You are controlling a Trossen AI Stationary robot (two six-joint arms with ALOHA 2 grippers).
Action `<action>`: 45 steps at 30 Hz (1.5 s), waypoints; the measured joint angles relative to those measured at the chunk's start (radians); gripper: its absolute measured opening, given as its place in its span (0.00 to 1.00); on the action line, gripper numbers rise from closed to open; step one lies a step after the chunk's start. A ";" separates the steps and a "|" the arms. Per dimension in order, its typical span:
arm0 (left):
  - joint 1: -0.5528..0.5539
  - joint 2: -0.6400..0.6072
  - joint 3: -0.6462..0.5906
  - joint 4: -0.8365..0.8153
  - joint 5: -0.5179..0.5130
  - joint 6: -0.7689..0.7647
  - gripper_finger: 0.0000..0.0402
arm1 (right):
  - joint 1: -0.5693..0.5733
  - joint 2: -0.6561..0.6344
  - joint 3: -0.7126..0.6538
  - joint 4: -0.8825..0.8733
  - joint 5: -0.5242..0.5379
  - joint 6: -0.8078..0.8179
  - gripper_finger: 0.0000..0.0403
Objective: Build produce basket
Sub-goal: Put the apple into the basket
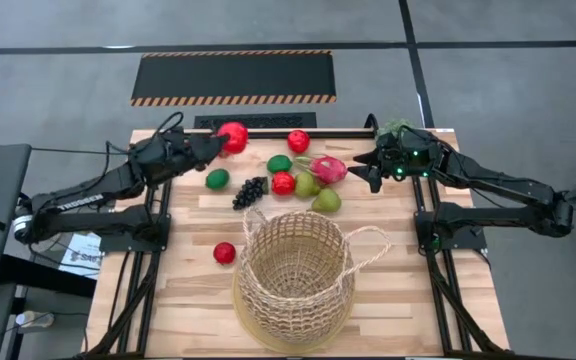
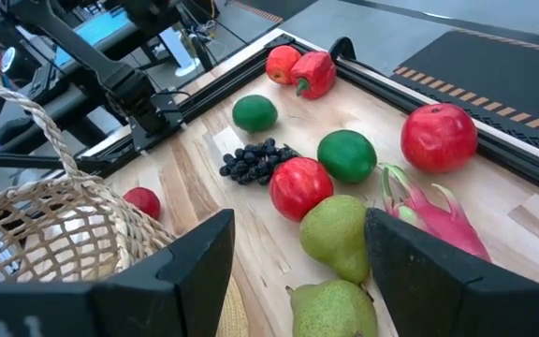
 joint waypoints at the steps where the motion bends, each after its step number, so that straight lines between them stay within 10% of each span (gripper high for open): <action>1: -0.022 0.006 0.000 0.046 0.020 0.012 0.66 | 0.000 0.000 0.000 0.000 0.000 -0.001 0.65; 13: -0.317 0.257 0.238 0.106 0.154 0.169 0.66 | 0.000 0.000 0.000 0.000 0.000 -0.001 0.65; 25: -0.394 0.690 0.921 -0.779 0.300 0.467 0.67 | 0.000 0.000 0.000 -0.002 0.000 -0.001 0.65; 33: -0.424 0.952 1.299 -1.067 0.358 0.722 0.67 | 0.001 0.000 0.000 -0.002 0.000 -0.001 0.65; 45: -0.434 1.209 1.382 -1.321 0.464 0.972 0.67 | 0.001 0.000 0.000 -0.002 0.000 -0.001 0.65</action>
